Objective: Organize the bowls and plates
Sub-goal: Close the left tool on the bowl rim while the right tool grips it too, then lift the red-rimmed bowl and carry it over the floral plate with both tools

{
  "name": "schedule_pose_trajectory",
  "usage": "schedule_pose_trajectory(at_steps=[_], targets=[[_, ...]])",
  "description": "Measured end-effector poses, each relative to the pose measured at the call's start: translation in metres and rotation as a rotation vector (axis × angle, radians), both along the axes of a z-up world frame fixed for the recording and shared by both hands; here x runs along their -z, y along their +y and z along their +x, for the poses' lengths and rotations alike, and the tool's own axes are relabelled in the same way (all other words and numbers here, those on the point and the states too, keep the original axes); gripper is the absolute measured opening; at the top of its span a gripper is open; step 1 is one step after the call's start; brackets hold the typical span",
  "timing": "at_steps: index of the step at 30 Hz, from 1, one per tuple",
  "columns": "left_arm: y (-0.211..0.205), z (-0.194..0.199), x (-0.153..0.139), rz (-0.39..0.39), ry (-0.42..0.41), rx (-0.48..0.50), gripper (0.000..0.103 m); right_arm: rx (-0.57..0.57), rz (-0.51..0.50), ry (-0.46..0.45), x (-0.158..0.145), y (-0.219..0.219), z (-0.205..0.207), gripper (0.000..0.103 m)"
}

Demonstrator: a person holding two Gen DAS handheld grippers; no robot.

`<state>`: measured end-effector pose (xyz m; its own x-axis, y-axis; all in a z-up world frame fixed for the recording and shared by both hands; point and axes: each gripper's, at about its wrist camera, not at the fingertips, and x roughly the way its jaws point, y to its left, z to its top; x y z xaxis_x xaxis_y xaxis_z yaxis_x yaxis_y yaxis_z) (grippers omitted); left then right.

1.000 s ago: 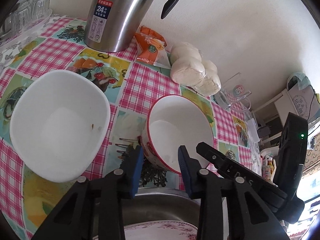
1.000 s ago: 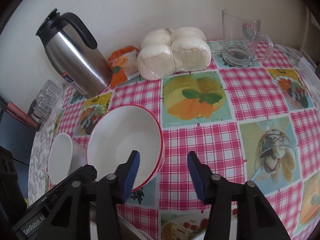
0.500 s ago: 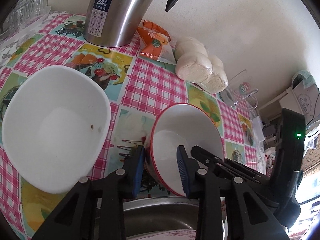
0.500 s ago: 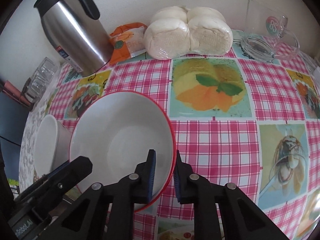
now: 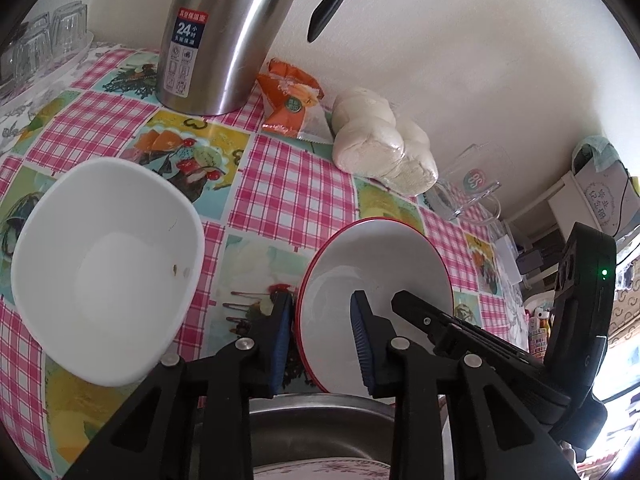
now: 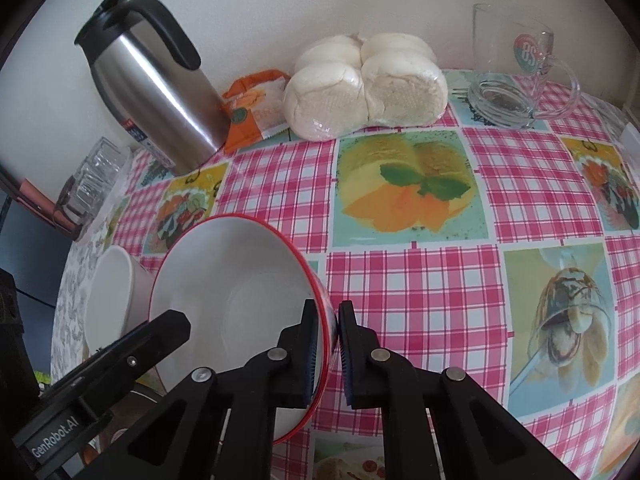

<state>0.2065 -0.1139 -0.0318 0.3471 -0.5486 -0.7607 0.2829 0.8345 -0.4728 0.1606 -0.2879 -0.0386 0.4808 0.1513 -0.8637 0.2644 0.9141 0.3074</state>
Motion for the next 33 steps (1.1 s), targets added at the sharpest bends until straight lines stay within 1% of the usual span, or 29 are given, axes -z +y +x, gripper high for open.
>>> schedule_pose_trajectory(at_steps=[3, 8, 13, 16, 20, 25, 33], targets=[[-0.003, -0.004, -0.007, -0.02, -0.036, 0.006, 0.031, 0.014, -0.004, -0.026, -0.006, -0.002, -0.003, 0.011], [-0.011, -0.011, -0.015, -0.033, -0.08, 0.019, 0.031, 0.049, -0.007, -0.063, -0.017, -0.009, -0.005, 0.011], [-0.015, -0.015, -0.016, -0.059, -0.091, 0.026, 0.031, 0.079, -0.013, -0.101, -0.027, -0.017, -0.011, 0.011], [-0.017, -0.016, -0.018, -0.073, -0.086, 0.037, 0.031, 0.082, -0.022, -0.103, -0.032, -0.022, -0.014, 0.011], [-0.019, -0.022, -0.022, -0.067, -0.097, 0.04, 0.031, 0.082, -0.028, -0.108, -0.039, -0.023, -0.02, 0.011], [-0.018, -0.033, -0.033, -0.074, -0.091, 0.053, 0.031, 0.098, -0.031, -0.103, -0.048, -0.022, -0.034, 0.011], [-0.023, -0.063, -0.056, -0.032, -0.133, 0.103, 0.031, 0.142, 0.005, -0.105, -0.062, -0.027, -0.067, 0.011]])
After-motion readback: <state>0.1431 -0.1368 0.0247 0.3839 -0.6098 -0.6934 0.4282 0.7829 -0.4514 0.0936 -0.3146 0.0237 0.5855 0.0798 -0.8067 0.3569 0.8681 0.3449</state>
